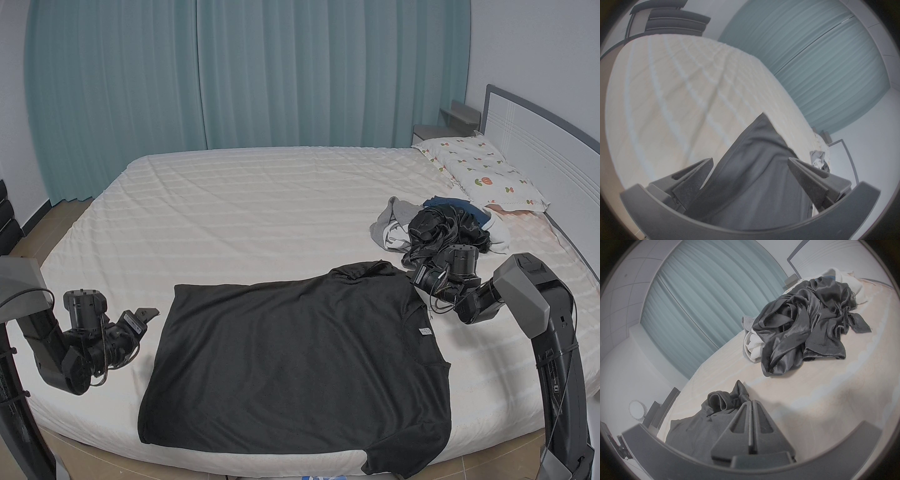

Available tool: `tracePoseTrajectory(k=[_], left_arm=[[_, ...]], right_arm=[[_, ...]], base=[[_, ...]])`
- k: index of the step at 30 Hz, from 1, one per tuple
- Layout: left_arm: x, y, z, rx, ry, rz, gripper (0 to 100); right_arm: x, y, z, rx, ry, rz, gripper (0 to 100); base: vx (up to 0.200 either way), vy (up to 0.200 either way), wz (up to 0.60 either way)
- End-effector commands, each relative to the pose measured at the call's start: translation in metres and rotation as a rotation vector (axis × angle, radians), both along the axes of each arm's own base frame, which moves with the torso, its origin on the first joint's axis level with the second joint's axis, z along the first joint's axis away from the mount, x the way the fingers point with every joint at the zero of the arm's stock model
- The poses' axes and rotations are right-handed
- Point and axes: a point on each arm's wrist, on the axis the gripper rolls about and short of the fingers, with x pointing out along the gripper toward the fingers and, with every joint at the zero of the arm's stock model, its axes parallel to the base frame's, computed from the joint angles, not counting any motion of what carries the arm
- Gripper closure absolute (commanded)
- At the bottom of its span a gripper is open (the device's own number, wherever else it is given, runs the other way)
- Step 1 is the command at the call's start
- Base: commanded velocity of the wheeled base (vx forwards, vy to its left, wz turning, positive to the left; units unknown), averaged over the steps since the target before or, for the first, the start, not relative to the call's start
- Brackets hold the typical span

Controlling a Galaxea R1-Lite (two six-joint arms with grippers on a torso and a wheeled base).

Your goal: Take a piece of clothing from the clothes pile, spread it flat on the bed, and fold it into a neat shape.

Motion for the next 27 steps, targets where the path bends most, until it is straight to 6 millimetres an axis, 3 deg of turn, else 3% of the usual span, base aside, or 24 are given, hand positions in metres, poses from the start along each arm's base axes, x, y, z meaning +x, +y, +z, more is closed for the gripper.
tracePoseTrajectory(k=[1,3,7,14,27], left_arm=[[0.058,0.0,-0.009,0.007,-0.024,-0.001,0],[0.082,0.0,-0.02,0.01,-0.025,-0.004,0],[0.109,-0.004,-0.041,0.015,-0.015,-0.016,0],[0.145,-0.009,-0.069,0.048,-0.026,0.01,0],[0.159,-0.013,-0.071,0.083,-0.059,0.013,0]], right_arm=[[-0.01,0.0,0.002,-0.003,-0.003,0.003,100],[-0.013,-0.002,0.0,-0.004,0.01,0.001,100],[-0.014,-0.002,-0.002,-0.002,0.006,-0.001,100],[-0.014,0.003,-0.002,-0.002,0.004,0.009,100],[-0.014,0.004,-0.005,-0.003,0.007,0.01,100]], base=[[0.0,0.0,0.0],[0.0,0.0,0.0],[0.0,0.0,0.0],[0.0,0.0,0.0],[0.0,0.0,0.0]])
